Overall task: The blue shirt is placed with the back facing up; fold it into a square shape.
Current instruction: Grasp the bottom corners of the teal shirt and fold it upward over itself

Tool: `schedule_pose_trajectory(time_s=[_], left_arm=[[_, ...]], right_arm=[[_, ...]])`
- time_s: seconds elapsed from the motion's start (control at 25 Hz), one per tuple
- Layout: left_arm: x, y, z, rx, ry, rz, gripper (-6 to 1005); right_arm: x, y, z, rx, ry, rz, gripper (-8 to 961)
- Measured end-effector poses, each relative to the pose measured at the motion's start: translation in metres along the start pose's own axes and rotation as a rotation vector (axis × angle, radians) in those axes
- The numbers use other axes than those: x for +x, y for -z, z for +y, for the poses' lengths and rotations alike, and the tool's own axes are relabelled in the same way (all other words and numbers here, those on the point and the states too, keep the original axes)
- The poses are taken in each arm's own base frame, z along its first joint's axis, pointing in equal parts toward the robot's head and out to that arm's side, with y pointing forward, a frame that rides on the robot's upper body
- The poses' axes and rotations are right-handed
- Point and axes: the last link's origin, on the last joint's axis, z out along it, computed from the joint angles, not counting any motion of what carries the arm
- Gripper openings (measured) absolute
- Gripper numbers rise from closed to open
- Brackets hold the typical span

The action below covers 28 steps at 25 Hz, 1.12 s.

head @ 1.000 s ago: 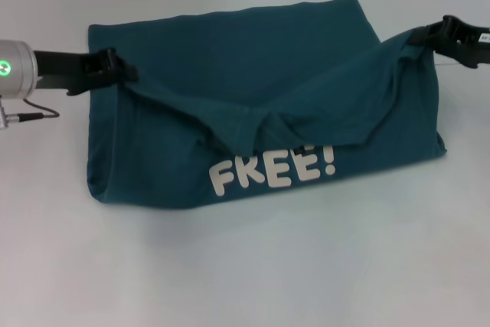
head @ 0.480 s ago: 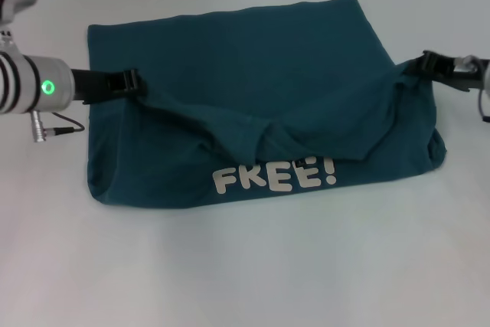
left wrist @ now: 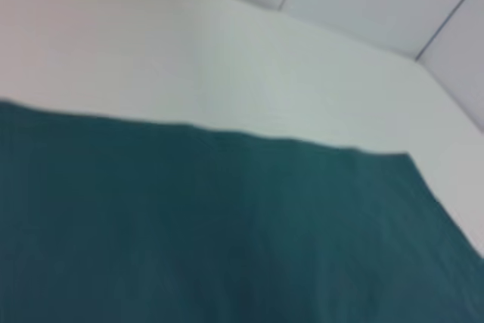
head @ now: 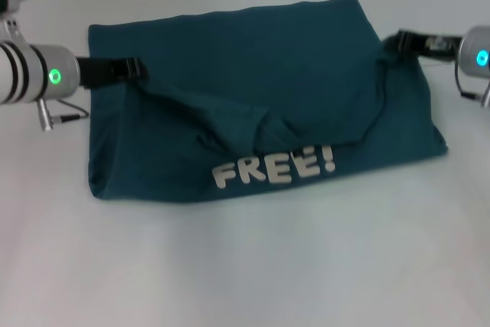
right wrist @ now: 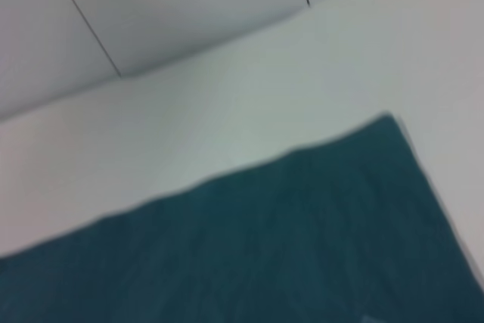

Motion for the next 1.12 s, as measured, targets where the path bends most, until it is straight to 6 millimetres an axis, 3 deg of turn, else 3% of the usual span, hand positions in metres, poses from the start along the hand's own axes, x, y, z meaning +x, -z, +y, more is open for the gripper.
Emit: schedule_pose_trajectory(time_s=[0.16,0.28,0.64,1.12], left_arm=[[0.012,0.002,0.003,0.000,-0.002,0.021,15],[0.009,-0.005,0.005,0.011,-0.016,0.005,15],[-0.007,-0.016,0.005,0.065,-0.057,-0.006,19],[-0.001,0.008,-0.004,0.085,0.042,0.135,51]], right_arm=[[-0.018,0.004,0.004,-0.018,0.027,-0.029,39],[-0.020,-0.001,0.007,-0.002,0.066,-0.019,39],[0.005,-0.021,0.008,0.124,0.189,0.015,38],[-0.009,-0.021,0.027,0.078,0.269,-0.008,39]])
